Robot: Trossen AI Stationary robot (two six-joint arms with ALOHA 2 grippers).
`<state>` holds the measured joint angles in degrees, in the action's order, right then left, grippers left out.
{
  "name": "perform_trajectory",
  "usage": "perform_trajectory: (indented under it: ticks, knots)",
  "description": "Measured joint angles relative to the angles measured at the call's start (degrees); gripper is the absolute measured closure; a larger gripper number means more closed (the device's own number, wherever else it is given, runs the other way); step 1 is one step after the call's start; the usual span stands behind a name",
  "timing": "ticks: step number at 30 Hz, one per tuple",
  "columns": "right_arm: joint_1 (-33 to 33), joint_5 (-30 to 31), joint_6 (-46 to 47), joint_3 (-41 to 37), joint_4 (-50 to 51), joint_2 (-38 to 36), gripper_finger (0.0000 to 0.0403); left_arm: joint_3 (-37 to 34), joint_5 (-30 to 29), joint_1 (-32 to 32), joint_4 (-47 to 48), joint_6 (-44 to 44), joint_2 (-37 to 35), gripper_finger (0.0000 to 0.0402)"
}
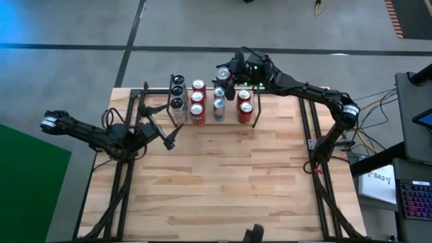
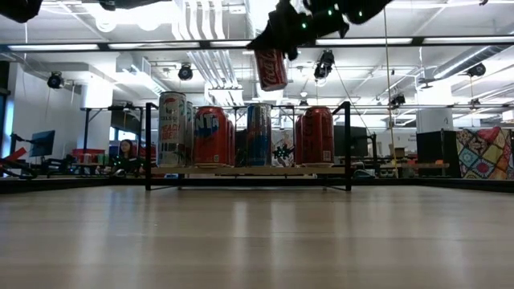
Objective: Place canned beverage on shelf
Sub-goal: Put the red soda on the shelf aligned with the other red soda cans
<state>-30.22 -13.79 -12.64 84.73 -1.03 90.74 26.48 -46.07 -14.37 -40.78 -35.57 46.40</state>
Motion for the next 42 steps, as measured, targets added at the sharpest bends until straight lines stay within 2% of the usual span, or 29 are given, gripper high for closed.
perform_trajectory:
  ticks: [4, 9, 17, 21, 28, 33, 36, 42]
  knots:
    - [-3.4, -3.1, 1.1, -4.4, -8.7, 0.1, 0.012, 0.0, 0.1, 0.0, 0.3, -2.4, 0.2, 0.0018]
    - [-7.4, -3.2, 3.7, -11.6, -22.3, 0.1, 0.012, 0.0, 0.1, 0.0, 0.3, -4.0, -0.4, 0.0018]
    - [-10.7, -3.2, 7.5, -19.5, -34.7, 0.2, 0.012, 0.0, 0.1, 1.5, 0.1, -5.5, 0.1, 0.0018]
    - [-11.6, -3.0, 8.1, -20.7, -37.7, 0.2, 0.012, 0.0, 1.2, 3.0, 0.1, -5.8, 1.0, 0.0018]
    - [-14.1, -2.7, 6.2, -21.6, -37.4, 0.2, 0.012, 0.0, 3.5, 4.3, 0.4, -7.6, 4.6, 0.0018]
    - [-17.1, -3.6, 3.8, -21.4, -37.2, 0.2, 0.012, 0.0, 3.3, 4.5, 0.6, -10.3, 6.9, 0.0018]
    - [-19.7, -4.3, 3.9, -21.6, -37.0, 0.2, 0.012, 0.0, 1.9, 4.7, -2.4, -12.9, 7.8, 0.0018]
    - [-24.9, -6.4, 5.3, -22.4, -37.0, 0.2, 0.012, 1.7, -0.3, 4.8, -3.2, -13.2, 9.2, 0.0018]
